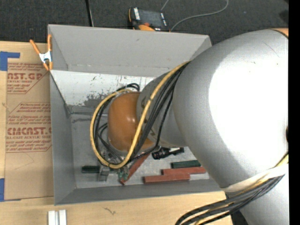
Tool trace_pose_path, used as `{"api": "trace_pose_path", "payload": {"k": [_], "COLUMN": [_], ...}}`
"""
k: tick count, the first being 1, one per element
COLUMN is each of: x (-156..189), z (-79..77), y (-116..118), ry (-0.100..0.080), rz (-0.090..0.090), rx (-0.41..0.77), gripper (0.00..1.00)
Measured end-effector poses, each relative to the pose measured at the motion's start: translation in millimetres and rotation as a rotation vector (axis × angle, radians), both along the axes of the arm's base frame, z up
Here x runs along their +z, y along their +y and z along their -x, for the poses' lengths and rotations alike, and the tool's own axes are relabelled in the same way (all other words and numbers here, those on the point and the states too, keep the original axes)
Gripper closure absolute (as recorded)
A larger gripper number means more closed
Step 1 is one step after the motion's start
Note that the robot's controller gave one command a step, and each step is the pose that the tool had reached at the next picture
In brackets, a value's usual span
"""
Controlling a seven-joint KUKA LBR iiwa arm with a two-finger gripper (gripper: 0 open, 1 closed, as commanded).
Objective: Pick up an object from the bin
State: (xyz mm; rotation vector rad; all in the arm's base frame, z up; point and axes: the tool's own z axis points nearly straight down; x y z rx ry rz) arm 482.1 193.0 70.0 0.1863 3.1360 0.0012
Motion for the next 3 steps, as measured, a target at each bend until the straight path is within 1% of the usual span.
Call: {"api": "trace_pose_path", "payload": {"k": [1,2,3], "x": [105,173,205], "z": [-14.7,-33.9,-2.5], "y": [-14,-24,17], "ry": [-0.008,-0.010,-0.004], "rz": [-0.002,-0.002,-0.001], "rx": [0.009,0.010,0.294], "gripper": [1.00,1.00,1.00]}}
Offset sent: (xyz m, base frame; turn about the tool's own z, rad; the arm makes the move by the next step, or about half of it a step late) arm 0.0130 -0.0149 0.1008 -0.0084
